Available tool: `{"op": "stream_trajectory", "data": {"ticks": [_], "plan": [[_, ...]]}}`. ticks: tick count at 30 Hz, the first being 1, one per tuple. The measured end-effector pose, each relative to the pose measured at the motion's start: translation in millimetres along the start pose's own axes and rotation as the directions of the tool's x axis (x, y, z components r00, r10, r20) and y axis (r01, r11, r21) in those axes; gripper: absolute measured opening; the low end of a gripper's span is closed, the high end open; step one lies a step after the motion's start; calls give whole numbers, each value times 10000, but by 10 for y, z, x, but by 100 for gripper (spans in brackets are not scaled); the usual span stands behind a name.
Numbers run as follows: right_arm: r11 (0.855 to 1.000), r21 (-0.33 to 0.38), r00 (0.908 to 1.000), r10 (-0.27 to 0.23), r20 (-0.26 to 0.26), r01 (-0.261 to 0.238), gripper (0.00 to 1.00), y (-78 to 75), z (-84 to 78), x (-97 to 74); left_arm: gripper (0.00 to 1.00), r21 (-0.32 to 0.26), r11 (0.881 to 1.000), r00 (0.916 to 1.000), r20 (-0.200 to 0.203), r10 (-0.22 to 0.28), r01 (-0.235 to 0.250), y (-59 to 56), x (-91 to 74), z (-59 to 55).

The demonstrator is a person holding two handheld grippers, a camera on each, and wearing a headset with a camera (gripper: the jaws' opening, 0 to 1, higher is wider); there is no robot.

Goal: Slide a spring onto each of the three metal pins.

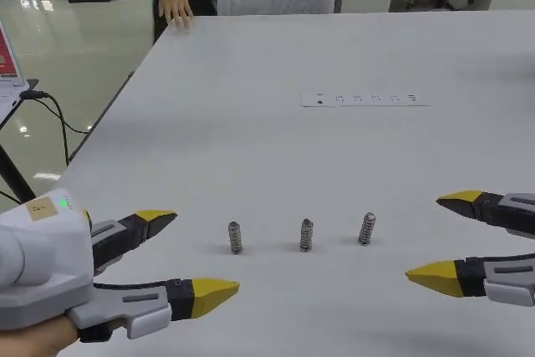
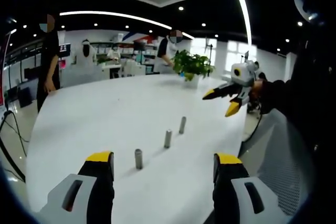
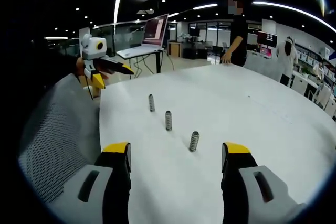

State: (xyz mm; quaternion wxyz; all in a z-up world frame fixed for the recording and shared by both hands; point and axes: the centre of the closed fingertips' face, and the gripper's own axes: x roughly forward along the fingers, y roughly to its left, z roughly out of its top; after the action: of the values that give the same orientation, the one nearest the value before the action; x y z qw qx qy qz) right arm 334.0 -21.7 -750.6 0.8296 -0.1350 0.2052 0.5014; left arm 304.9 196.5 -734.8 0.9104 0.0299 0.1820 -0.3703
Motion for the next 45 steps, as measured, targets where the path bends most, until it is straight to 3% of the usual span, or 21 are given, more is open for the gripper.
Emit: {"op": "stream_trajectory", "data": {"ticks": [5, 12, 45], "plan": [[10000, 13, 10000, 11, -14, -11, 70, 0, 1, 6, 74, -6, 10000, 10000, 54, -41, 41, -24, 16, 19], [10000, -5, 10000, 28, -57, -28, 70, 5, 4, -4, 73, -70, 9999, 9999, 0, -130, 130, -47, 42, -44], [10000, 56, 10000, 18, -84, -18, 69, 44, 38, 0, 73, -101, 9996, 9995, 122, -275, 276, -95, 50, -27]]}}
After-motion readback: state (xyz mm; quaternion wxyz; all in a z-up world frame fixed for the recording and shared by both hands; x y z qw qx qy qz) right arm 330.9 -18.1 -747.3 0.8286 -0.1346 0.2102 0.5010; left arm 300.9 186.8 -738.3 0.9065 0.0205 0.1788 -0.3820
